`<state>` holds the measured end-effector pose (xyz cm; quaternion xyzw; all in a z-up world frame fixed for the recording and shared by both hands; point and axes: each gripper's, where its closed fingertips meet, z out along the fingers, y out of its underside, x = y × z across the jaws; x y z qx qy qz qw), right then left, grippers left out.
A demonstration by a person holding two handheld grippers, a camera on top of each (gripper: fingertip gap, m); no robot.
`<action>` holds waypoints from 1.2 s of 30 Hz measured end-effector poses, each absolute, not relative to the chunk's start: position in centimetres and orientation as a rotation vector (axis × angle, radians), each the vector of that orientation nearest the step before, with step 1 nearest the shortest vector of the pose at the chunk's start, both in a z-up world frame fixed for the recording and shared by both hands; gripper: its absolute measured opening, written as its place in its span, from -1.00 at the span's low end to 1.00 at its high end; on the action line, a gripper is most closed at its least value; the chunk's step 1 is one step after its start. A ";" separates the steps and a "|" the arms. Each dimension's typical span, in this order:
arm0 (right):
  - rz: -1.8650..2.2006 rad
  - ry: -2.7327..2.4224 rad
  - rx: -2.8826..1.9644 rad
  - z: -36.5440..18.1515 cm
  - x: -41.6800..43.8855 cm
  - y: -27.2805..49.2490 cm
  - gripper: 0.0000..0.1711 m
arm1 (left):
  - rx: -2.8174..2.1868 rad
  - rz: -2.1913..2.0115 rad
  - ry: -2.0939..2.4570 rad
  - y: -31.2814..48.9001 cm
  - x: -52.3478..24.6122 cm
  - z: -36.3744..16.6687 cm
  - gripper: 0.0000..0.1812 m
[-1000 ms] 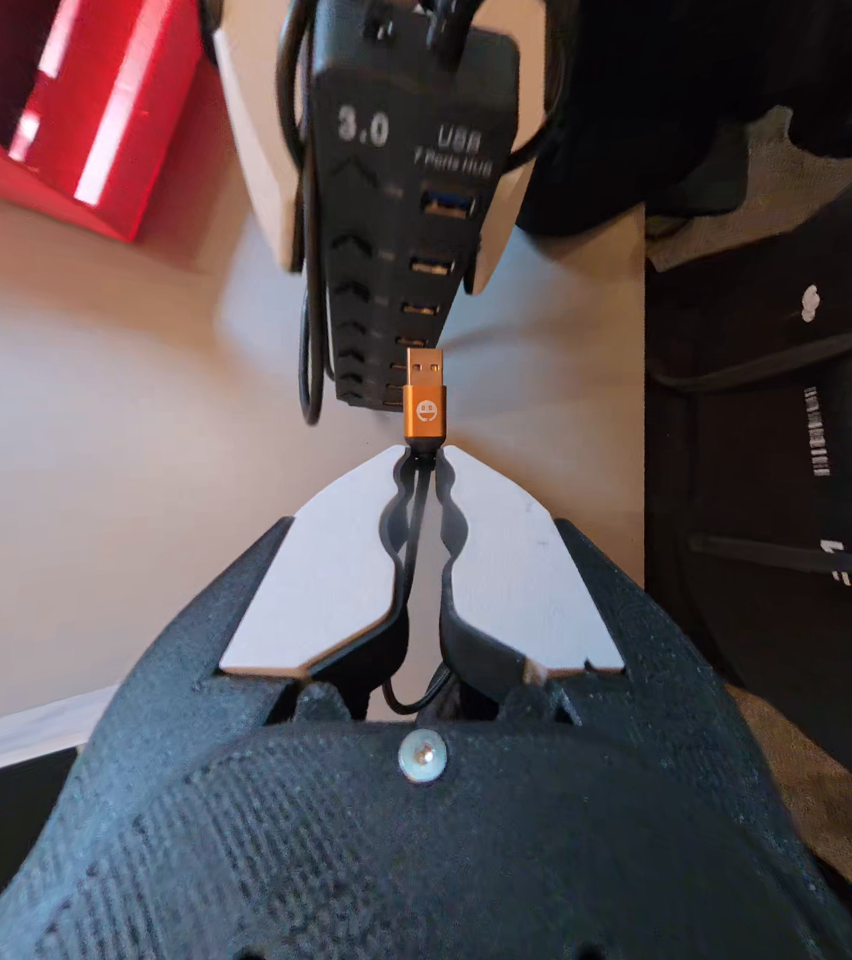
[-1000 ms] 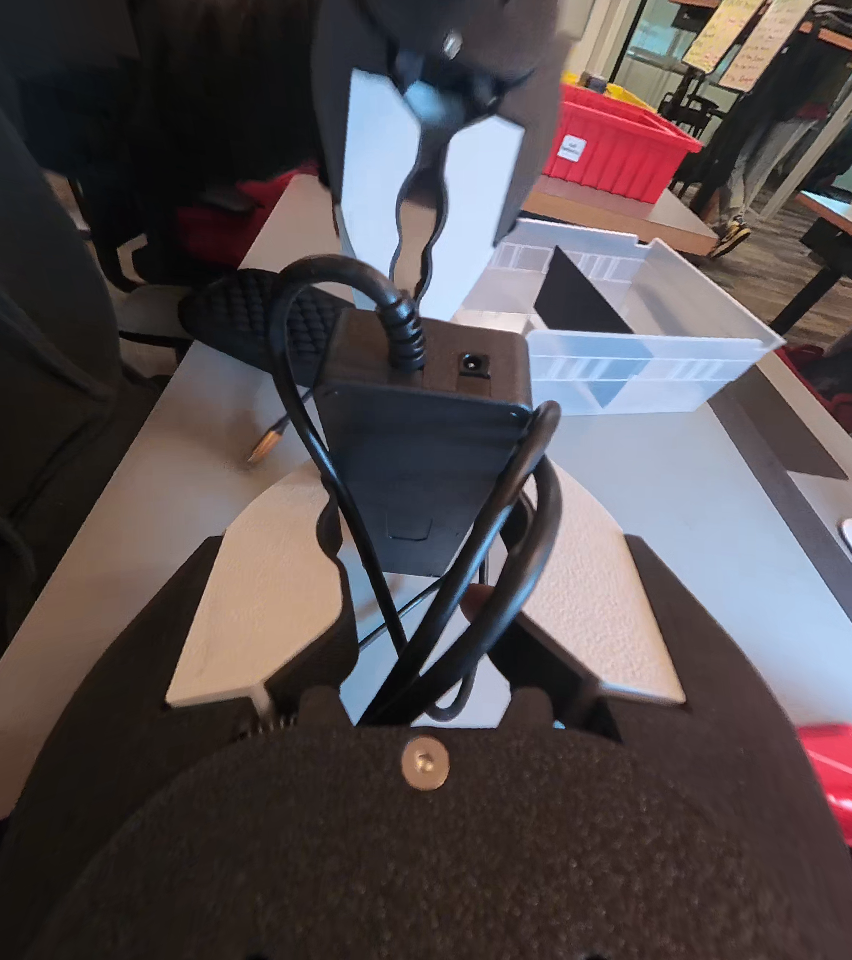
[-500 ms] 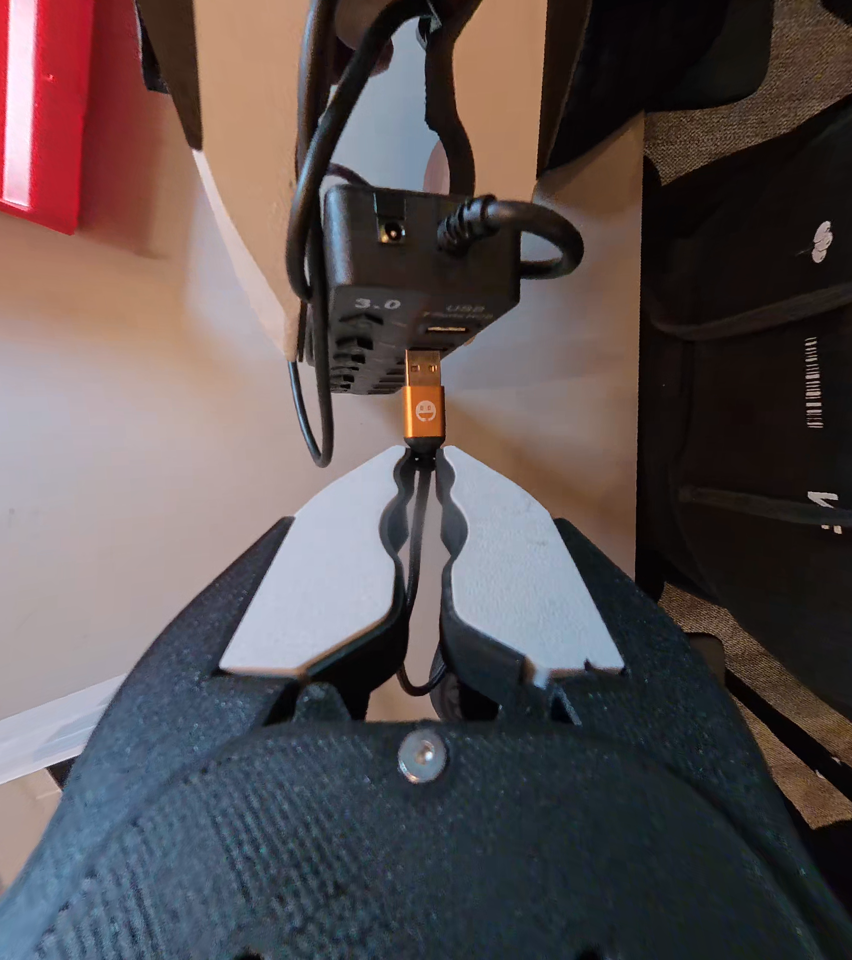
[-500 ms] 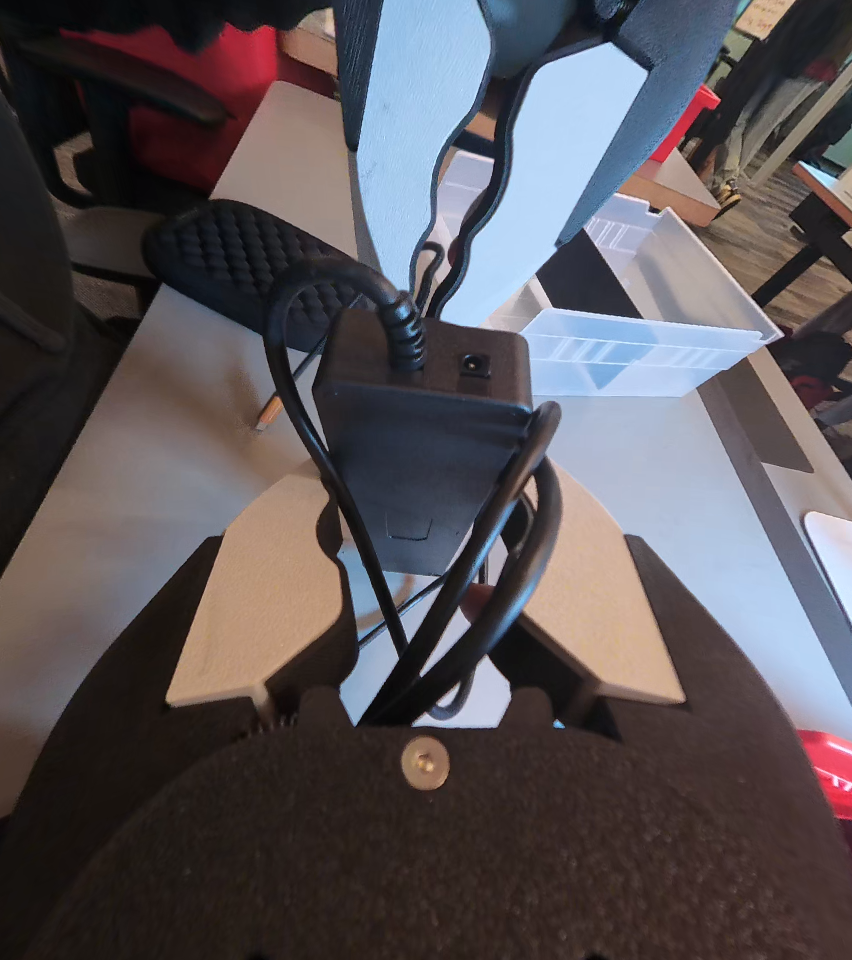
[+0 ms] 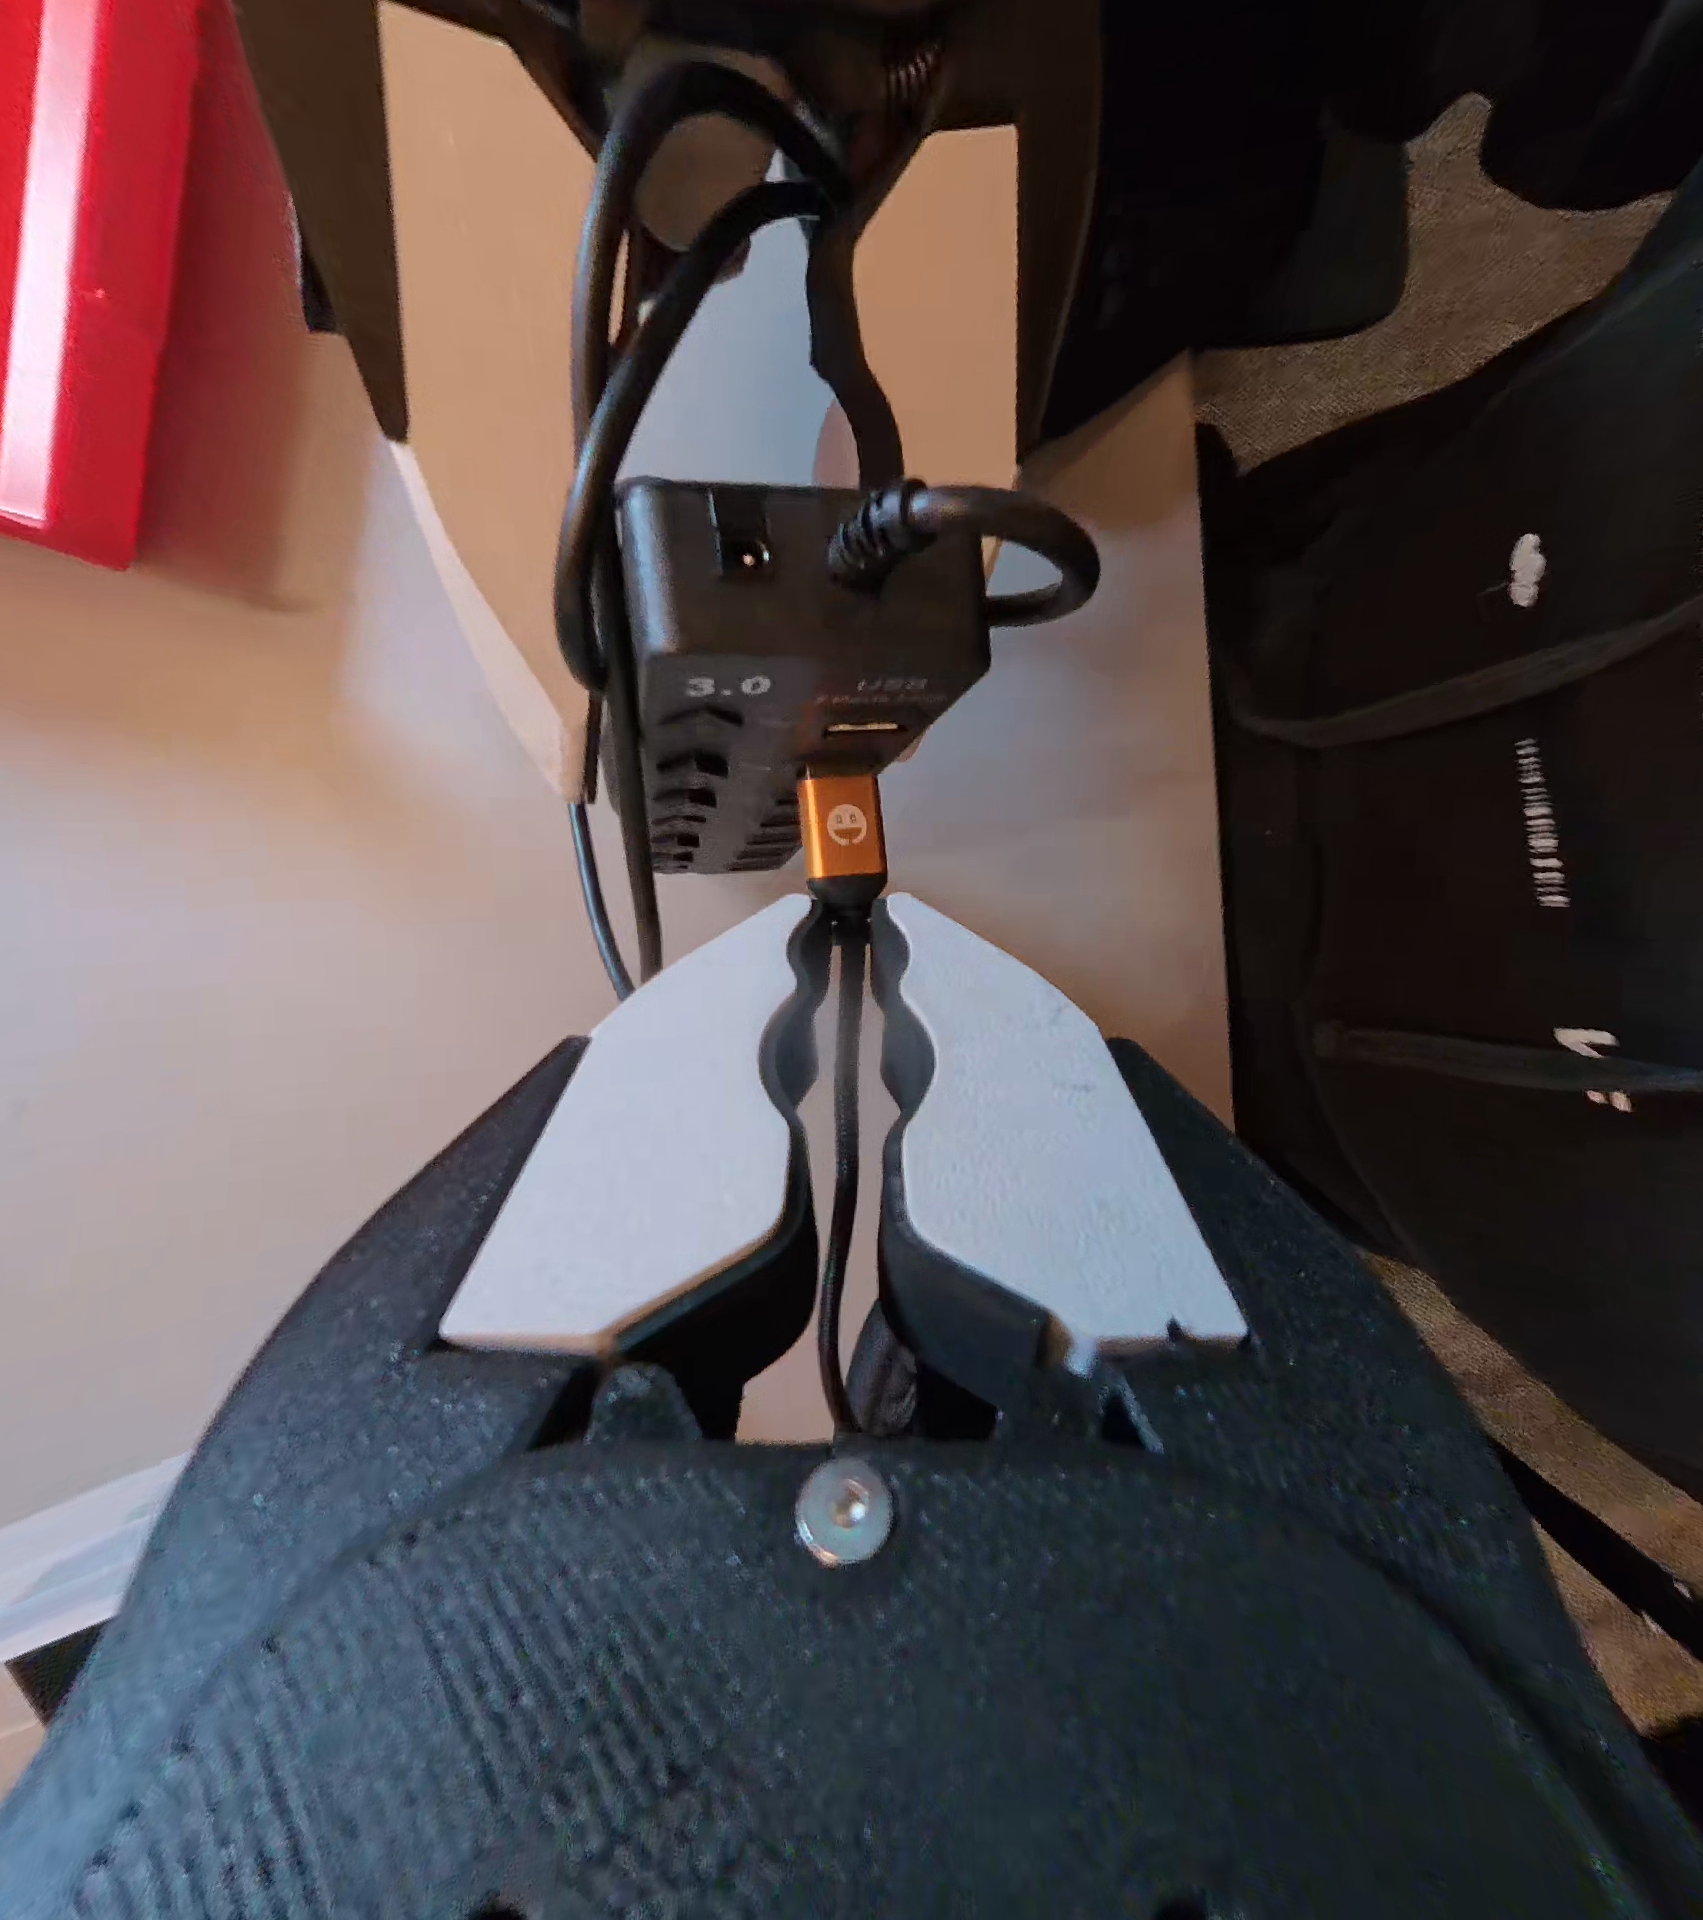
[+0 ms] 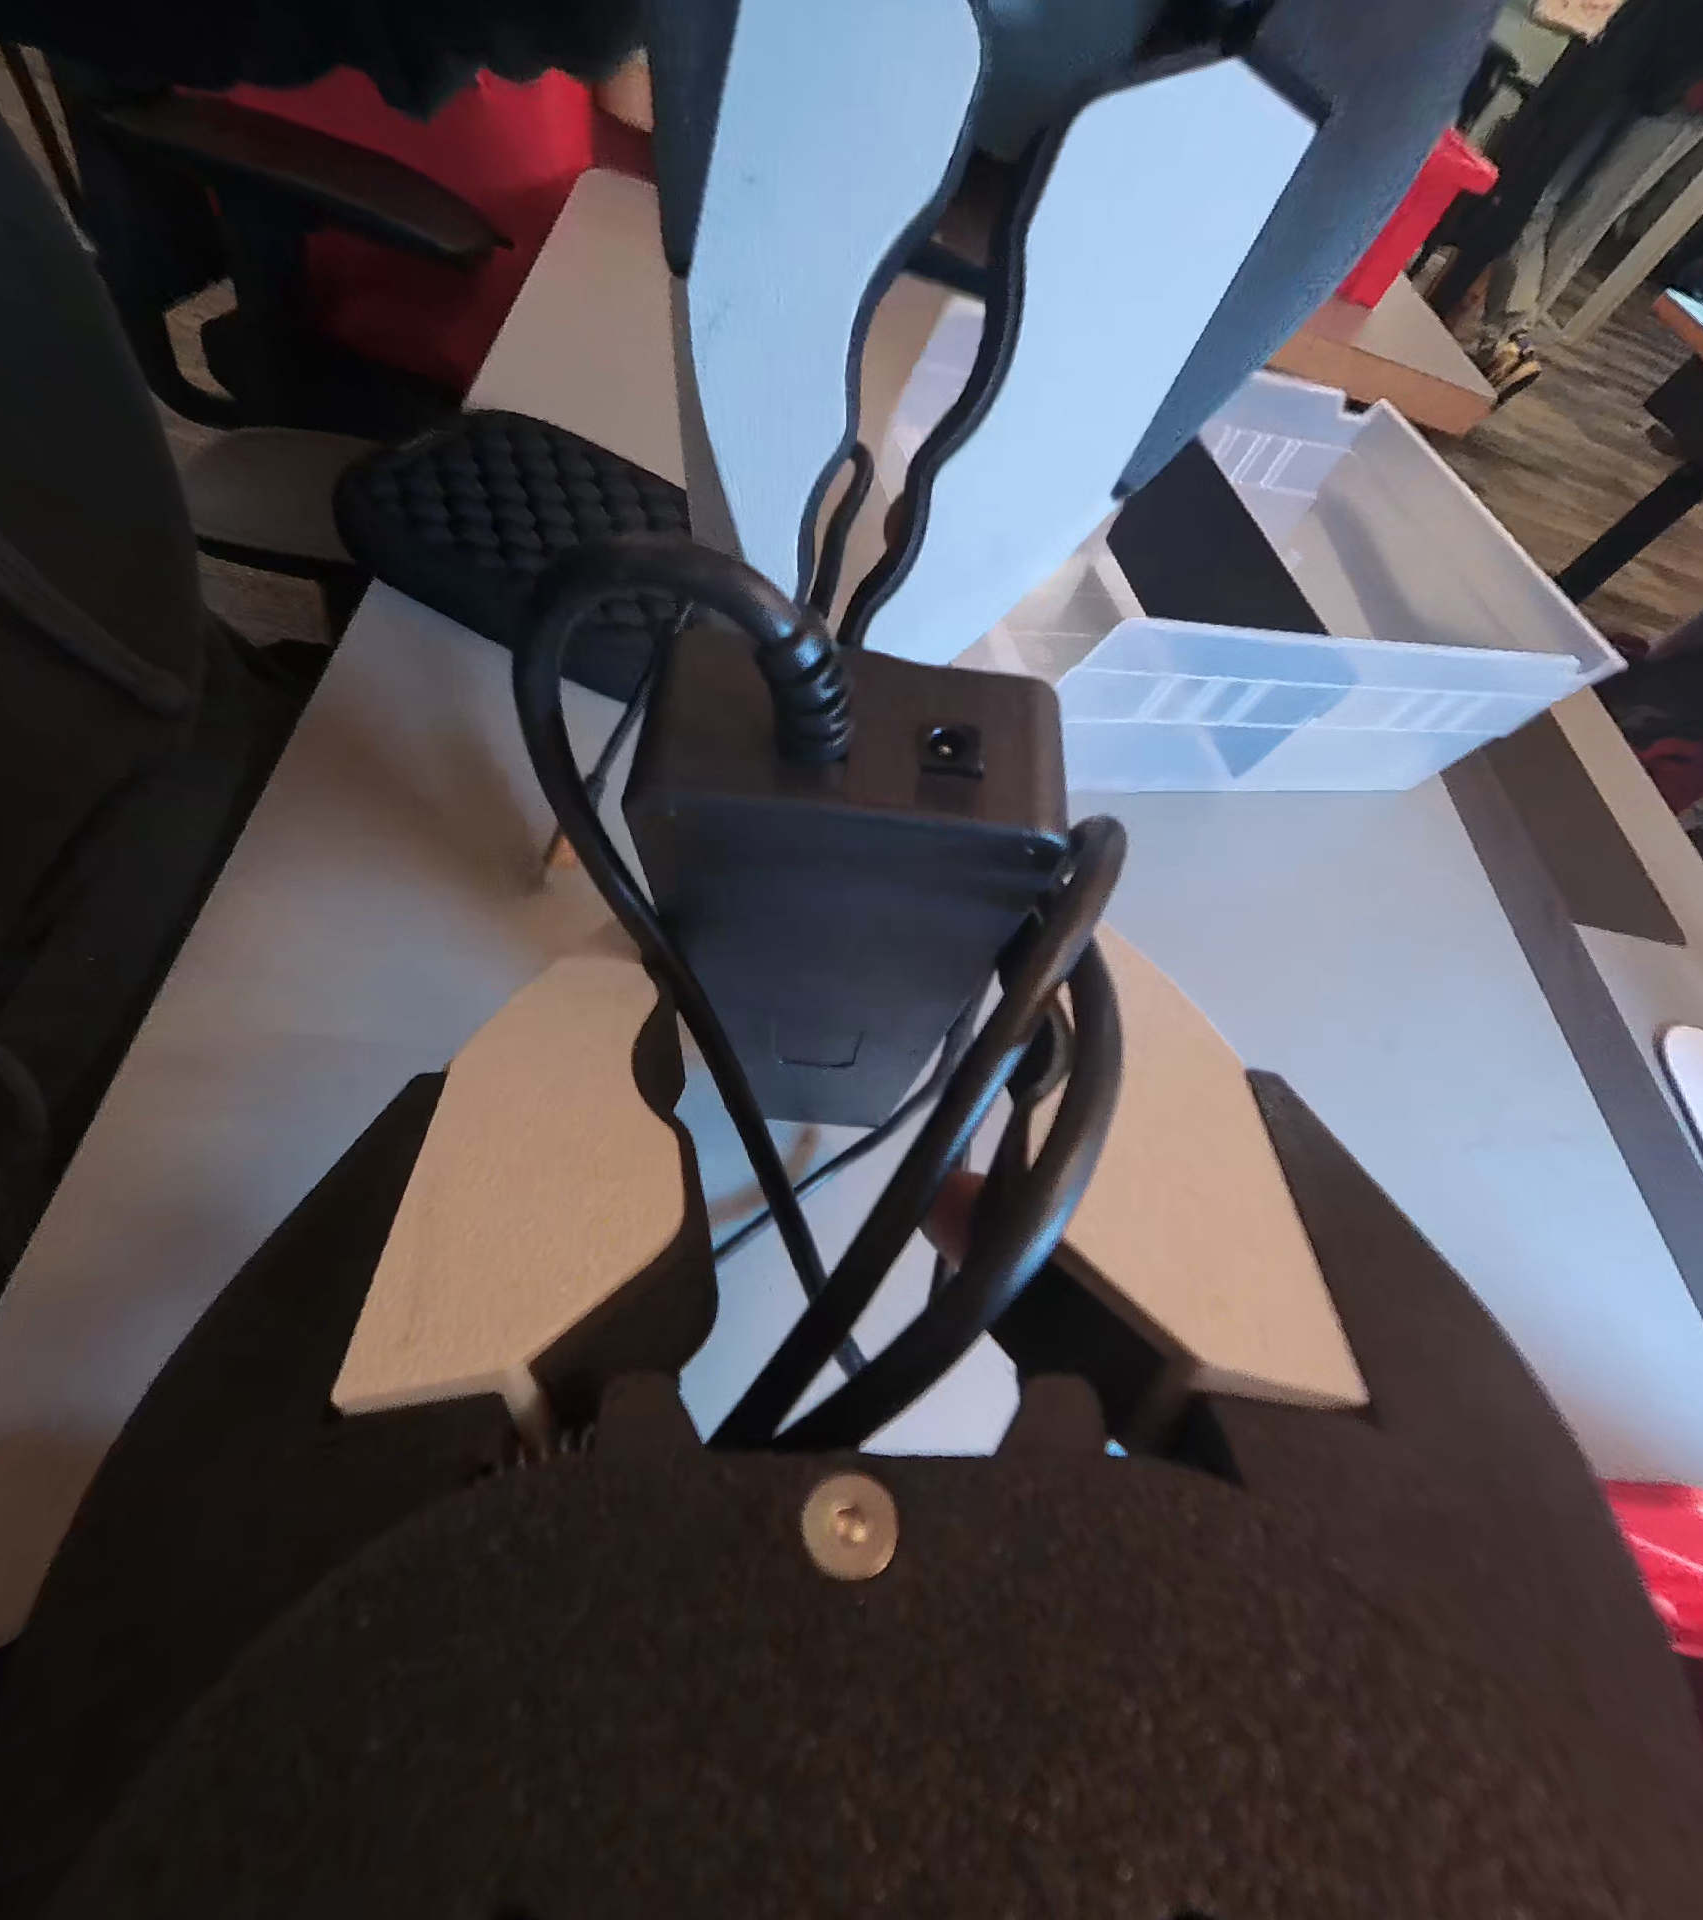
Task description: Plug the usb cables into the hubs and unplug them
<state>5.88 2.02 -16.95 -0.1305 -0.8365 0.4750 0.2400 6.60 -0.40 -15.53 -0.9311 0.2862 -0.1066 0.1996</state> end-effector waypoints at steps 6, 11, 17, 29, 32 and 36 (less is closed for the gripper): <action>1.284 -2.288 -0.377 -17.3 5.7 2.1 -0.30 | -2.493 -0.358 0.679 -0.2 6.5 -15.9 -0.93; 1.459 -2.202 -0.415 -15.7 5.7 2.2 -0.30 | -2.245 -0.399 0.561 0.3 6.2 -13.7 -0.88; 1.559 -2.048 -0.466 -12.4 5.8 5.3 -0.29 | -1.731 -0.389 0.230 -1.7 1.3 -8.2 -0.62; 1.199 -1.661 -0.707 4.7 -0.9 23.1 -0.30 | -1.736 -0.271 -0.014 -3.2 -2.5 -16.3 -0.65; 1.241 -1.465 -0.861 5.0 -4.9 28.1 -0.28 | -1.774 -0.249 0.017 -2.9 -1.8 -17.4 -0.65; 1.137 -1.274 -1.041 -1.5 -10.0 33.9 -0.27 | -1.810 -0.217 0.052 -2.7 -1.2 -18.3 -0.65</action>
